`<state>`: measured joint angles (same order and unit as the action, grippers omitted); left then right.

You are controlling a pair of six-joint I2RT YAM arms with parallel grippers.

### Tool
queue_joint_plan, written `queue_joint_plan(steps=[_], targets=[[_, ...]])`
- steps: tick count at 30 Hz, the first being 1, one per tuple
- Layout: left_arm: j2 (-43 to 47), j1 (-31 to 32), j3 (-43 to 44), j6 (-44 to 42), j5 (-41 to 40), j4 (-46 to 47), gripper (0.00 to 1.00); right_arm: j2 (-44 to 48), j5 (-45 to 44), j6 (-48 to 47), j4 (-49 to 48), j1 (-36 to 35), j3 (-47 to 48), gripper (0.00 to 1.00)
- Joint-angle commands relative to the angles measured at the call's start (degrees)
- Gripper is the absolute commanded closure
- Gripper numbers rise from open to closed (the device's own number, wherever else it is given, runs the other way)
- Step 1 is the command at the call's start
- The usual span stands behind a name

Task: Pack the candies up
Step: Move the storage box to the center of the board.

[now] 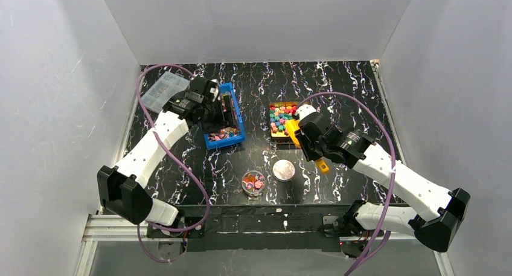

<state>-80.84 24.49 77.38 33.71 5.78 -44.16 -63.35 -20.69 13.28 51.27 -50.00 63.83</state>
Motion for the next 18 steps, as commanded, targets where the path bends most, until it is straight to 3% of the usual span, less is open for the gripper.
queue_joint_plan(steps=[1, 13, 18], targets=[[-0.7, 4.33, 1.69, 2.73, -1.78, -0.28, 0.33, 0.08, -1.81, -0.81, 0.15, 1.07, 1.41, 0.99], [-15.71, 14.16, 10.33, 7.3, -3.49, 3.46, 0.33, 0.96, -1.99, -0.71, -0.02, 4.12, 0.89, 0.99], [-23.21, 15.28, 15.98, 7.69, -6.81, 3.47, 0.33, 2.42, -2.76, 0.51, 0.11, 5.19, 0.49, 0.99]])
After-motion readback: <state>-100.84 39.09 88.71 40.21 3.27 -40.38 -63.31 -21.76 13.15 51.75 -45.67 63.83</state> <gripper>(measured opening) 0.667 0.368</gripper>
